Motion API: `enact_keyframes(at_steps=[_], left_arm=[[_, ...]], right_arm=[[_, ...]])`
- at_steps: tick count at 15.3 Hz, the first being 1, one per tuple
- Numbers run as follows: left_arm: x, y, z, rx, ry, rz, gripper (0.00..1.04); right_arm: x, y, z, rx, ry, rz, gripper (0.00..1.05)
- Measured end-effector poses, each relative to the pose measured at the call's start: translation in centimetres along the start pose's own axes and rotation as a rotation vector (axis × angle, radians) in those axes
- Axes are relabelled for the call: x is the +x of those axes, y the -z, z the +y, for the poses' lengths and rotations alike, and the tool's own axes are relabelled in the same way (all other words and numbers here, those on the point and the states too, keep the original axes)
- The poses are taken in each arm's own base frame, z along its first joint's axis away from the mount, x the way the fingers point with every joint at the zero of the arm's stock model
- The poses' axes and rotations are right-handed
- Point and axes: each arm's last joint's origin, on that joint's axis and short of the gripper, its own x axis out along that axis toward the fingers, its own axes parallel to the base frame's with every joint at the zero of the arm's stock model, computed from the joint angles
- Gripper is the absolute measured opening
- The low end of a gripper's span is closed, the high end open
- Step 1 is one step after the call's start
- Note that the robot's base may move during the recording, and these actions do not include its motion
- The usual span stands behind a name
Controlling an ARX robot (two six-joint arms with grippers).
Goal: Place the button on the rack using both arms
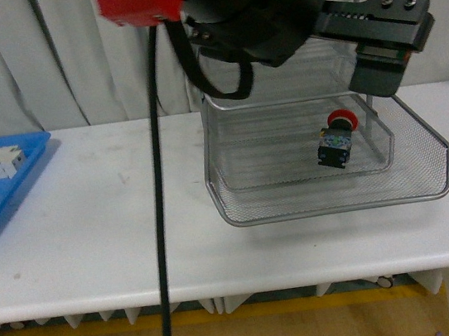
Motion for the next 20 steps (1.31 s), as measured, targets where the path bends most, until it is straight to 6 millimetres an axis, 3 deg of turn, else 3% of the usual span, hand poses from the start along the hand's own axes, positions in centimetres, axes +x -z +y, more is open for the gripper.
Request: enact_keyframes(at_steps=[4,5,7,9,12,16,20], left_arm=[[-8.4,1.7,3.8,-0.030,-0.117,-0.154,0.97],[-9.5,1.7,4.1,-0.086,-0.352,-0.334,0.87],[-12.6,6.9,4.7,-0.235,-0.673,-0.464,0.62],[-15.5,11.0,5.6,-0.275,-0.740,-0.489,0.38],[-18.4,15.5,5.0,-0.280,-0.711,-0.485,0.01],[-21.3,19.3,4.3,-0.282,-0.718,-0.482,0.02],[-23.0,21.5,3.5,-0.284,-0.720,-0.482,0.02]], right_arm=[[0.0,0.0,0.0,0.000,0.000,0.000,0.98],[0.0,0.0,0.0,0.000,-0.005,0.000,0.98],[0.0,0.0,0.0,0.000,-0.003,0.001,0.98],[0.0,0.0,0.0,0.000,-0.003,0.000,0.98],[0.0,0.0,0.0,0.000,-0.003,0.000,0.98],[0.0,0.0,0.0,0.000,-0.003,0.000,0.98],[0.0,0.0,0.0,0.000,-0.003,0.000,0.98]])
